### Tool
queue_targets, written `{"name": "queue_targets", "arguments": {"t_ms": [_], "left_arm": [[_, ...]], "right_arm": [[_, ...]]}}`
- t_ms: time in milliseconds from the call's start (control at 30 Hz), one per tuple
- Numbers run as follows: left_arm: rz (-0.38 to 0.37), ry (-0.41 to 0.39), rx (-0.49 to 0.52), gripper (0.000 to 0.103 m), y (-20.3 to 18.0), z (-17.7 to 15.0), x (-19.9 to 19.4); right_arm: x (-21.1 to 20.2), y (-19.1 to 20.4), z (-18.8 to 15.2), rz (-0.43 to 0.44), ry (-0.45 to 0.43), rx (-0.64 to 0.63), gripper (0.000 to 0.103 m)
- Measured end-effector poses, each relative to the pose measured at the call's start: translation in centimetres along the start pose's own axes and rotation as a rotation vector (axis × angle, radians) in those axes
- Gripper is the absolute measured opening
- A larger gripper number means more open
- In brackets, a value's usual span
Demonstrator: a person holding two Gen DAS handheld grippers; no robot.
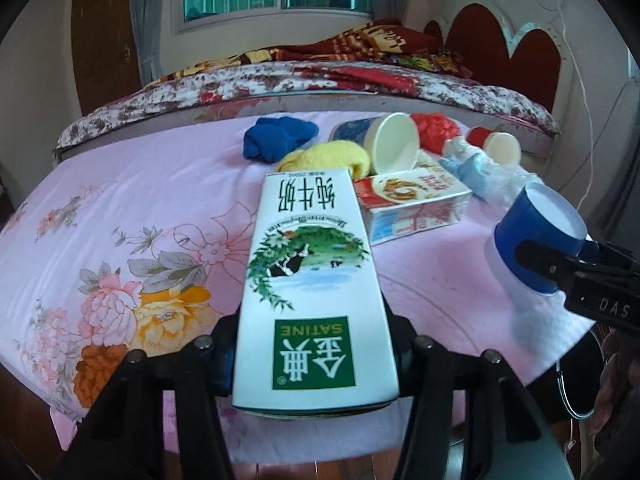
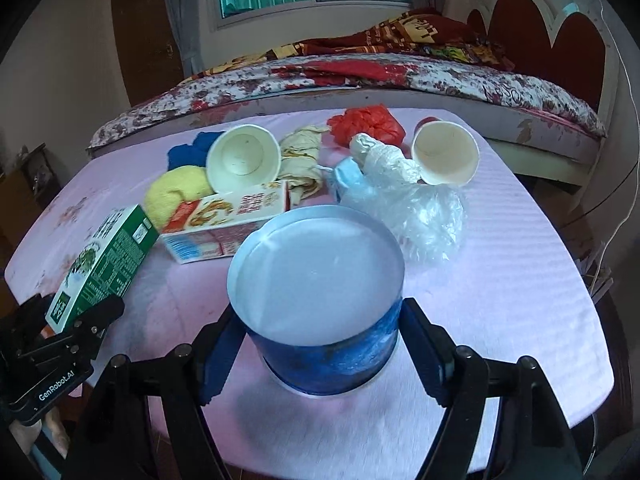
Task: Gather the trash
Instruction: 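Carry the carton and blue cup with both tools over the black bin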
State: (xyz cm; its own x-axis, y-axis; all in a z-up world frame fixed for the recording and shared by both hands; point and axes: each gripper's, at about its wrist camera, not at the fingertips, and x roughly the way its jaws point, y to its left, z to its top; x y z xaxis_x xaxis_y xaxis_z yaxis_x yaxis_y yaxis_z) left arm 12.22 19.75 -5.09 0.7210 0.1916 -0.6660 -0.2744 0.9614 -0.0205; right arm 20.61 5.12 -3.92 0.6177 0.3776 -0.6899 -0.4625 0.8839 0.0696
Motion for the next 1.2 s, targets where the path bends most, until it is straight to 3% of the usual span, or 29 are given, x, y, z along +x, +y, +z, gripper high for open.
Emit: {"name": "queue_targets", "arguments": {"t_ms": [233,500,933,1200], "left_arm": [[-0.03,-0.026,0.017,0.055,-1.1,0.0,-2.0],[-0.099,-0.05,0.082,0.055,-4.5,-0.3,-3.7],[-0.288,-0.063,0.285,0.055,-14.9,-2.3,-6.3],[-0.415,-0.038,0.42,0.055,-22.2,-4.6,-8.0]], "right_arm": [[-3.1,0.4,-0.4,0.019,-0.046,-0.003,0.078],[-6.7,-1.5,-2.1,-0.041,-0.073,-0.004,0.078],[-13.6,-11.6,-8.3,-0.191,-0.071,0.044,0.078],[-18.0,-19.8,-13.2,-0.267,-0.061,0.173,0.078]]}}
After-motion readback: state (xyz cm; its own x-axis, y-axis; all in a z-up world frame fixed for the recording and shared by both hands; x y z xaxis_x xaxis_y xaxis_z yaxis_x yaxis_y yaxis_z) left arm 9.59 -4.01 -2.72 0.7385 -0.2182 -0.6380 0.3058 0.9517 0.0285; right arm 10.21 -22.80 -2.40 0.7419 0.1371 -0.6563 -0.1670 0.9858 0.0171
